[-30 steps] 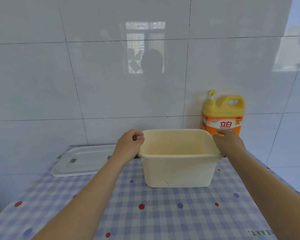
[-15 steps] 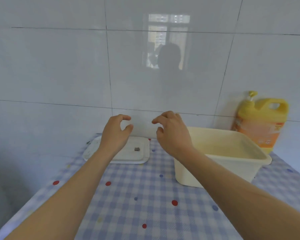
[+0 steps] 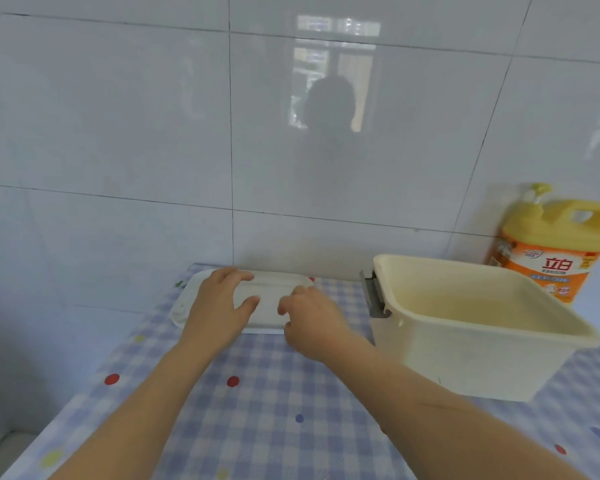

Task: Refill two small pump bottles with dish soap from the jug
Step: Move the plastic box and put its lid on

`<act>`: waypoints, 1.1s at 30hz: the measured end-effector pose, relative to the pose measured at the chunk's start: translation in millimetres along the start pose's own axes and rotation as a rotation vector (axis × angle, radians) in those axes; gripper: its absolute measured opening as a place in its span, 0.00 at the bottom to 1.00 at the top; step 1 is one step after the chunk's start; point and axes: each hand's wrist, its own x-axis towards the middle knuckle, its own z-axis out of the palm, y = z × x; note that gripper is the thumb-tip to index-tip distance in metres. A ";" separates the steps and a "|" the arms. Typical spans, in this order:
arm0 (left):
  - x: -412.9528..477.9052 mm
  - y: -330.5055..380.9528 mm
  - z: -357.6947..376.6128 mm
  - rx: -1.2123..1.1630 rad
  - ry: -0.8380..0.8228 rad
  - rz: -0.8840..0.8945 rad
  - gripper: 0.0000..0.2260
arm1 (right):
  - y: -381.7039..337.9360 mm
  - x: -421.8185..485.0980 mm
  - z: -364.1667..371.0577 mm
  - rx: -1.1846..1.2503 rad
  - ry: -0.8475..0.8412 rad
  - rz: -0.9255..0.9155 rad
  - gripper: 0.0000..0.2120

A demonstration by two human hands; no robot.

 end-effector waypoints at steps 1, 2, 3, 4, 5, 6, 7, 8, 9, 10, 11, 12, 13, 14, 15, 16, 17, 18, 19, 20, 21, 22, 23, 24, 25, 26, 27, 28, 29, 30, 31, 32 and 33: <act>0.0 -4.6 1.9 -0.001 -0.007 -0.009 0.17 | -0.4 0.9 4.2 -0.037 -0.015 -0.009 0.15; -0.3 -8.6 3.8 -0.005 -0.009 -0.017 0.17 | -0.6 1.8 8.4 -0.068 -0.020 -0.021 0.14; -0.3 -9.3 5.7 -0.009 -0.009 -0.019 0.17 | 0.9 1.0 10.2 -0.089 -0.012 -0.027 0.13; -0.9 -12.7 7.5 -0.014 -0.010 -0.028 0.17 | 0.2 2.2 13.6 -0.100 -0.003 -0.036 0.11; -1.2 -14.3 9.2 -0.016 -0.012 -0.033 0.17 | 0.2 3.2 15.3 -0.105 0.012 -0.042 0.10; -1.5 -16.6 10.9 -0.019 -0.015 -0.037 0.17 | -0.7 4.9 16.8 -0.112 0.022 -0.051 0.09; -1.4 -19.1 12.5 -0.019 -0.018 -0.040 0.17 | -1.8 7.3 17.6 -0.127 0.023 -0.060 0.08; -1.2 -20.9 13.7 -0.019 -0.022 -0.039 0.17 | -3.1 10.0 17.5 -0.148 0.018 -0.068 0.08; -1.0 -22.2 14.7 -0.016 -0.030 -0.036 0.17 | -4.0 12.3 16.7 -0.172 0.007 -0.075 0.09; -0.8 -23.1 15.4 -0.013 -0.037 -0.035 0.17 | -4.8 14.5 15.2 -0.197 -0.004 -0.082 0.09; -0.1 -23.9 15.9 -0.006 -0.044 -0.036 0.17 | -5.3 16.9 13.6 -0.219 -0.012 -0.091 0.09; 0.5 -23.4 15.9 0.001 -0.053 -0.034 0.17 | -5.1 18.6 11.9 -0.236 -0.017 -0.098 0.09; 1.1 -23.0 16.0 0.009 -0.059 -0.030 0.17 | -5.2 20.2 10.8 -0.248 -0.025 -0.105 0.09; 1.6 -22.3 16.0 0.014 -0.063 -0.025 0.17 | -5.5 21.3 10.1 -0.256 -0.033 -0.110 0.08; 2.1 -22.0 15.5 0.019 -0.065 -0.022 0.17 | -6.6 22.2 9.8 -0.261 -0.042 -0.116 0.08; 2.6 -21.4 14.9 0.024 -0.063 -0.018 0.17 | -7.6 22.5 9.5 -0.267 -0.047 -0.121 0.08; 2.9 -21.1 14.3 0.026 -0.057 -0.014 0.17 | -8.8 22.3 9.8 -0.272 -0.047 -0.125 0.09; 3.2 -21.0 12.5 0.023 -0.048 -0.010 0.18 | -10.2 22.6 9.8 -0.273 -0.042 -0.127 0.10; 3.4 -20.8 10.9 0.017 -0.045 -0.007 0.19 | -10.5 22.1 10.8 -0.267 -0.032 -0.125 0.11; 3.3 -20.4 8.5 0.015 -0.051 -0.002 0.20 | -10.7 21.1 12.6 -0.252 -0.019 -0.121 0.11; 3.4 -20.5 5.4 0.020 -0.070 0.003 0.21 | -11.1 20.5 15.3 -0.228 0.001 -0.115 0.12; 3.2 -20.1 2.7 0.029 -0.102 0.008 0.23 | -10.7 19.3 18.3 -0.203 0.027 -0.104 0.12; 2.6 -19.6 -0.1 0.040 -0.129 0.012 0.25 | -10.0 18.2 21.5 -0.180 0.060 -0.086 0.12; 1.8 -19.6 -2.9 0.051 -0.139 0.018 0.28 | -9.5 18.0 23.5 -0.161 0.097 -0.062 0.12; 1.1 -19.9 -4.6 0.064 -0.134 0.024 0.31 | -7.9 18.5 24.7 -0.136 0.134 -0.026 0.14; 0.8 -20.7 -6.5 0.085 -0.124 0.024 0.33 | -6.0 19.8 23.9 -0.107 0.169 0.016 0.16; 1.1 -21.9 -7.8 0.114 -0.111 0.014 0.33 | -3.5 22.2 22.4 -0.083 0.198 0.058 0.17; 2.0 -23.2 -8.9 0.150 -0.091 0.001 0.31 | -0.3 25.3 20.5 -0.073 0.222 0.093 0.19; 2.8 -25.0 -9.3 0.188 -0.057 -0.016 0.28 | 2.6 28.4 18.9 -0.080 0.238 0.120 0.20; 4.0 -26.3 -9.5 0.214 -0.001 -0.025 0.24 | 5.0 31.0 16.6 -0.094 0.244 0.143 0.20; 5.7 -28.2 -9.5 0.219 0.069 -0.030 0.19 | 7.0 33.3 13.5 -0.093 0.240 0.162 0.19; 6.7 -29.6 -9.9 0.197 0.136 -0.035 0.15 | 7.8 35.1 10.8 -0.064 0.223 0.181 0.18; 7.1 -29.8 -11.1 0.153 0.191 -0.044 0.10 | 8.1 36.7 8.1 -0.018 0.198 0.201 0.17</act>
